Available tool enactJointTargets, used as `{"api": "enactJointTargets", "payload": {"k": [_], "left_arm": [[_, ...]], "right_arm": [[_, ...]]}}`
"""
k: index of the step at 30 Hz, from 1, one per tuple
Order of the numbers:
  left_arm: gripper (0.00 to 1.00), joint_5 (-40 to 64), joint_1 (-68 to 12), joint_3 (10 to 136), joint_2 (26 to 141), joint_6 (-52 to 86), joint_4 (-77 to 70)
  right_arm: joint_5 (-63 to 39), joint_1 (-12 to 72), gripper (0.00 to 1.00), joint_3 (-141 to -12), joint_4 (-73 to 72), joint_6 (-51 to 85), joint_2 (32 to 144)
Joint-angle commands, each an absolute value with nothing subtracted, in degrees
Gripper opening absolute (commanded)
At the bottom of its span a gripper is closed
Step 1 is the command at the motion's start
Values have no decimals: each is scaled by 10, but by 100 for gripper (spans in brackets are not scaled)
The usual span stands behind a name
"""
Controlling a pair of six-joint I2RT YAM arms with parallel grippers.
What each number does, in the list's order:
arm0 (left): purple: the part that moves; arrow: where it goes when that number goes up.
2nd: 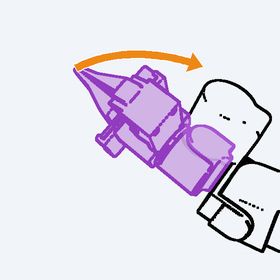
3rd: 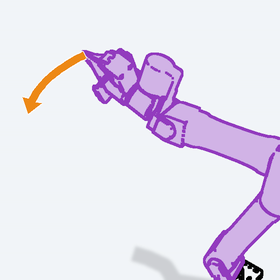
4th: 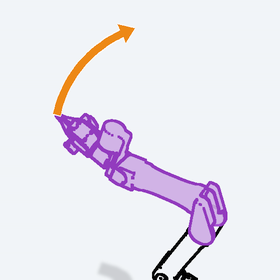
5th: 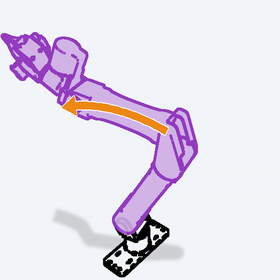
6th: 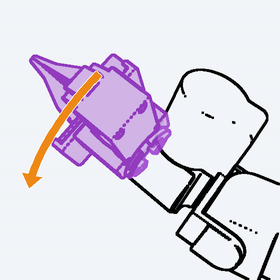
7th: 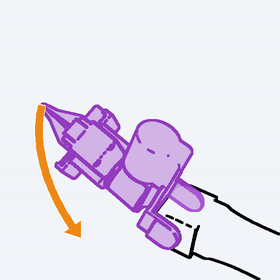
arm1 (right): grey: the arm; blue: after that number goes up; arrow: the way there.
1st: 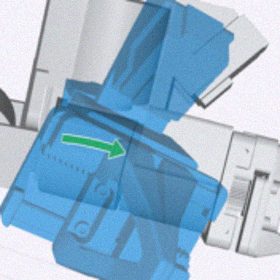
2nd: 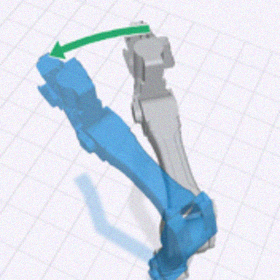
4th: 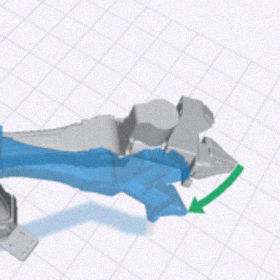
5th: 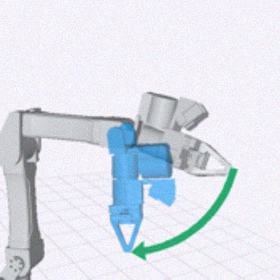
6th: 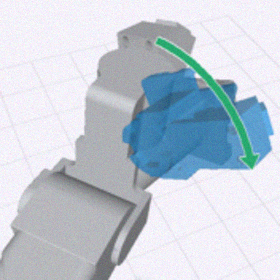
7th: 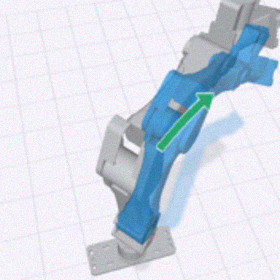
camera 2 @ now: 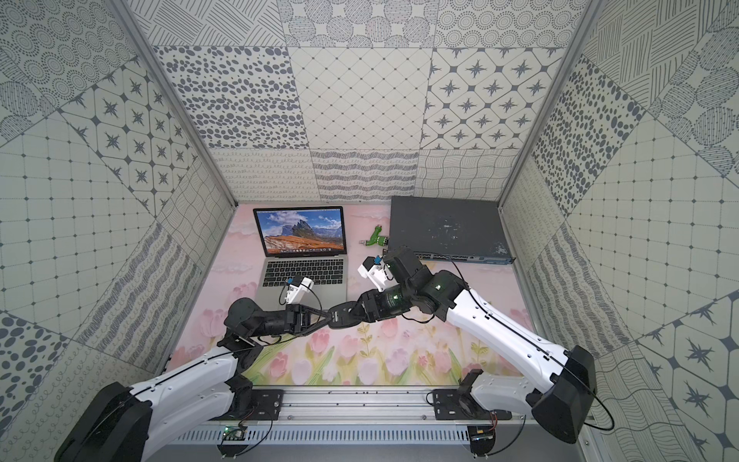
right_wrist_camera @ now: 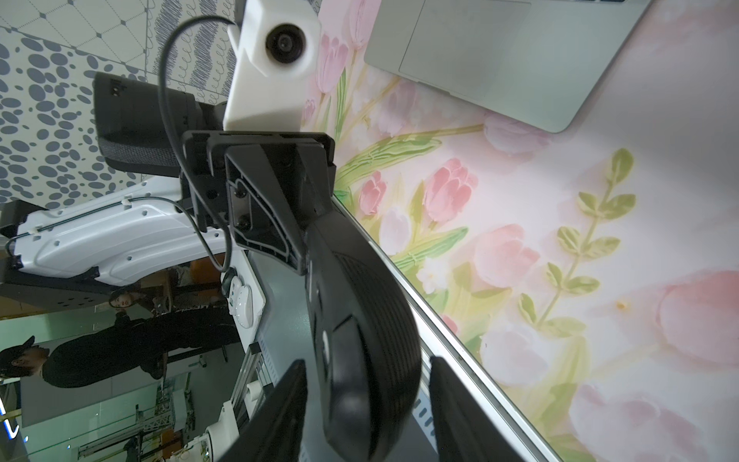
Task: Remove the wireless mouse receiver from the laptop
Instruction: Close the lid on the mouse.
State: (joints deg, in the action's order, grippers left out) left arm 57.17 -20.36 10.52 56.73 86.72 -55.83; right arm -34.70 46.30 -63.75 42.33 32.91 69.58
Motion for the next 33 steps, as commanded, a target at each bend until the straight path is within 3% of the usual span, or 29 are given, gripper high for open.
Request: {"api": "enactJointTargets", "payload": {"k": [1, 10, 33], "left_arm": [[2, 582, -203, 112, 565, 855, -600], [2, 583, -203, 112, 566, 855, -600], [2, 582, -203, 112, 567, 854, -602]], "right_arm": [[-354, 465, 47, -632, 401, 329, 692], [-352, 464, 35, -631, 402, 328, 690], [-363, 474, 33, -633, 382, 335, 718]]}}
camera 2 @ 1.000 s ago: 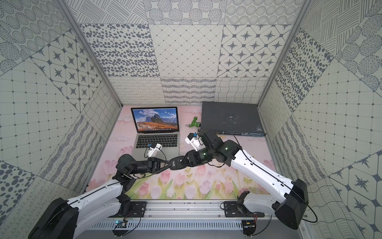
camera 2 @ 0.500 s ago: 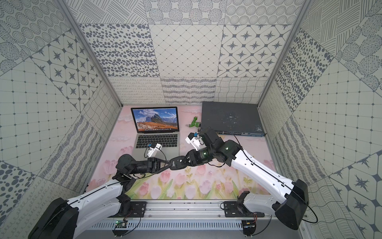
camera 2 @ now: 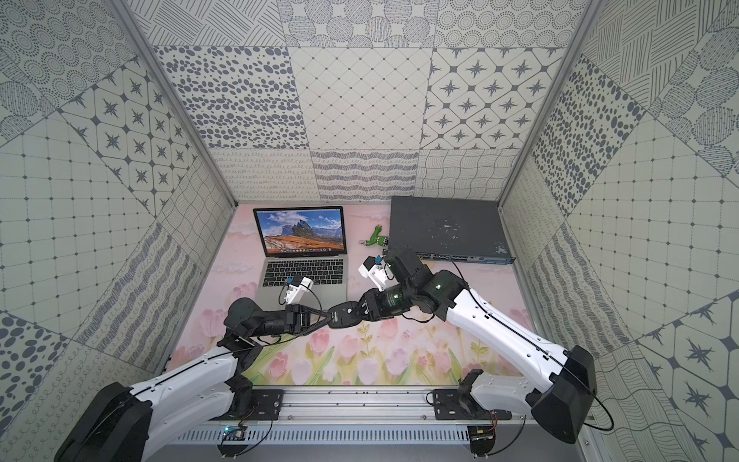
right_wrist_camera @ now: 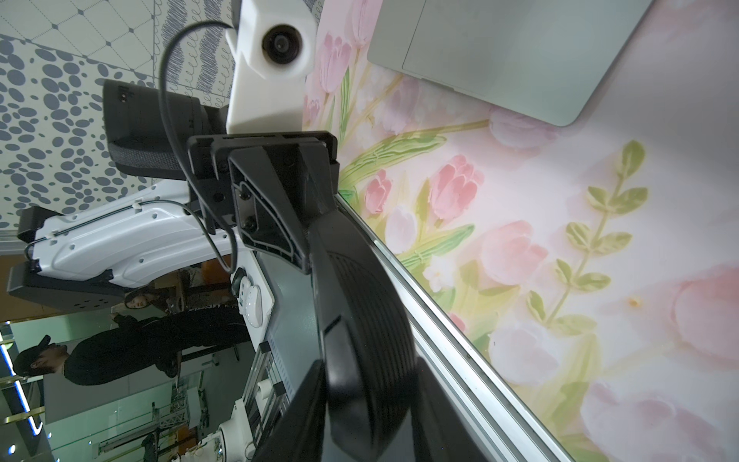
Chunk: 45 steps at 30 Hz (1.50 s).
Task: Remove the wireless mouse receiver from the laptop
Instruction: Close the lid on the mouse.
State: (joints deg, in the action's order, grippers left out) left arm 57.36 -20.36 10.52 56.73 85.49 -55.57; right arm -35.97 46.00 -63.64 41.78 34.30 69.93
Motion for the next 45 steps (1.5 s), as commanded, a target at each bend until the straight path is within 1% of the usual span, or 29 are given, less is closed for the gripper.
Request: {"api": "enactJointTargets", "payload": {"k": [1, 3, 8, 10, 14, 19, 24, 27, 28, 34, 35, 38, 45], "left_arm": [[2, 582, -203, 112, 566, 854, -602], [2, 582, -203, 112, 567, 853, -603], [2, 582, -203, 111, 566, 853, -602], [2, 581, -203, 110, 566, 854, -602], [2, 582, -203, 110, 566, 853, -602], [2, 581, -203, 110, 566, 853, -601], [2, 582, -203, 110, 566, 853, -601], [2, 581, -203, 110, 566, 853, -600], [2, 582, -203, 110, 566, 853, -600], [2, 582, -203, 111, 565, 853, -599], [2, 582, -203, 111, 566, 853, -598], [2, 582, -203, 111, 566, 853, -598], [2, 582, -203, 111, 567, 853, -598]], "right_arm": [[-363, 474, 34, -633, 382, 334, 717], [-359, 474, 35, -635, 382, 332, 714], [-358, 472, 49, -635, 384, 331, 701], [-359, 469, 58, -633, 385, 330, 695], [-366, 460, 66, -632, 391, 327, 679], [-365, 436, 68, -631, 421, 314, 651], [-363, 414, 62, -627, 452, 303, 625], [-360, 411, 54, -636, 472, 294, 618], [-359, 410, 50, -641, 478, 291, 617], [-381, 413, 14, -665, 480, 284, 627], [-382, 414, 10, -668, 481, 282, 630], [-381, 420, 5, -677, 479, 278, 642], [-379, 430, 2, -683, 471, 277, 663]]}}
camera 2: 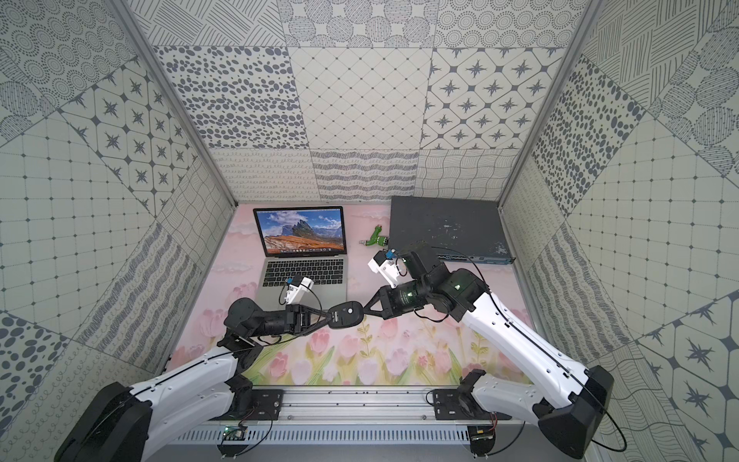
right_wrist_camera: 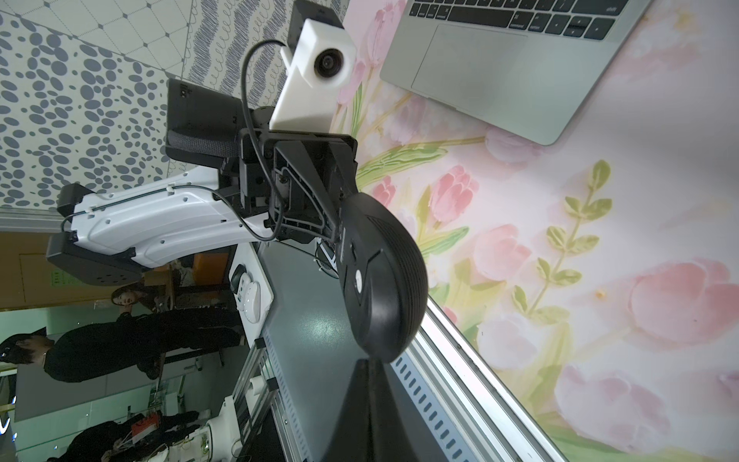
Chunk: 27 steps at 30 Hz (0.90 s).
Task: Remove the wireless mouse receiver from the laptop
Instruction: Close the lid on the mouse.
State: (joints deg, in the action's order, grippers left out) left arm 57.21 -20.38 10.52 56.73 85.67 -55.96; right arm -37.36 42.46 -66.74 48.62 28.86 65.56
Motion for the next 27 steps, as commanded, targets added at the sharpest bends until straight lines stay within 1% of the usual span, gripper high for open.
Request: {"api": "enactJointTargets", "payload": {"k": [1, 27], "left_arm": [[2, 582, -203, 111, 566, 853, -598], [2, 583, -203, 111, 565, 858, -612]], "right_arm": [[-377, 432, 2, -683, 470, 277, 665], [-370, 451, 2, -661, 440, 290, 691]]}}
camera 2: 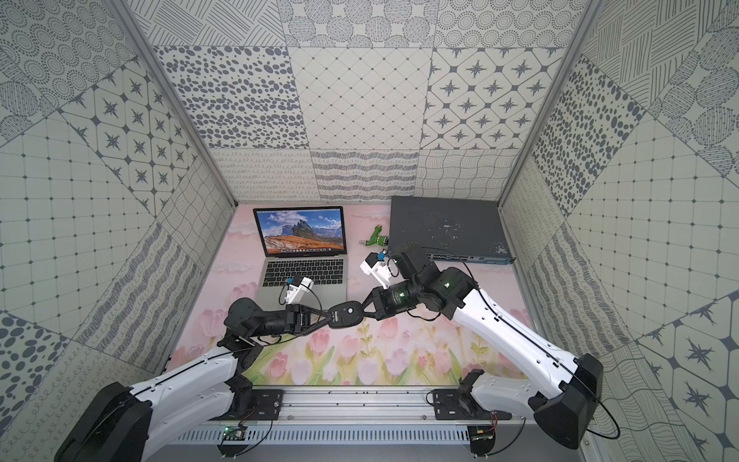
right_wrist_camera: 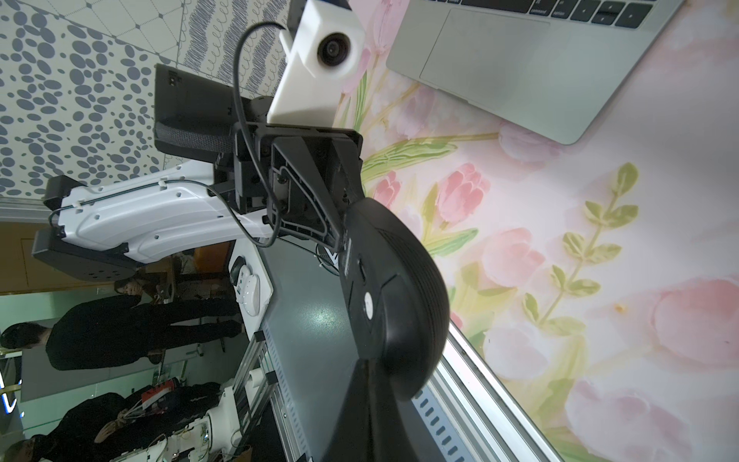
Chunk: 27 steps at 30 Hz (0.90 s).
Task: Remove the wireless mouse receiver from the laptop
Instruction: Close the lid on the mouse.
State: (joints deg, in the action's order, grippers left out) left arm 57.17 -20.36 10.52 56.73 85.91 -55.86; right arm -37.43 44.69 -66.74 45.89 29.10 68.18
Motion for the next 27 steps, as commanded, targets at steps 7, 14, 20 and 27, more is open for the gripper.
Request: {"api": "enactJointTargets", "payload": {"k": [7, 14, 20, 27], "left_arm": [[2, 583, -203, 109, 566, 857, -612], [2, 583, -203, 109, 567, 855, -608], [2, 582, -203, 109, 565, 856, -609], [2, 582, -203, 110, 567, 857, -608]], "right_arm": [[-361, 451, 4, -668, 442, 288, 679], [-341, 430, 7, -681, 466, 279, 649], [-346, 429, 6, -668, 466, 281, 653], [-352, 436, 5, -669, 465, 278, 670]]}}
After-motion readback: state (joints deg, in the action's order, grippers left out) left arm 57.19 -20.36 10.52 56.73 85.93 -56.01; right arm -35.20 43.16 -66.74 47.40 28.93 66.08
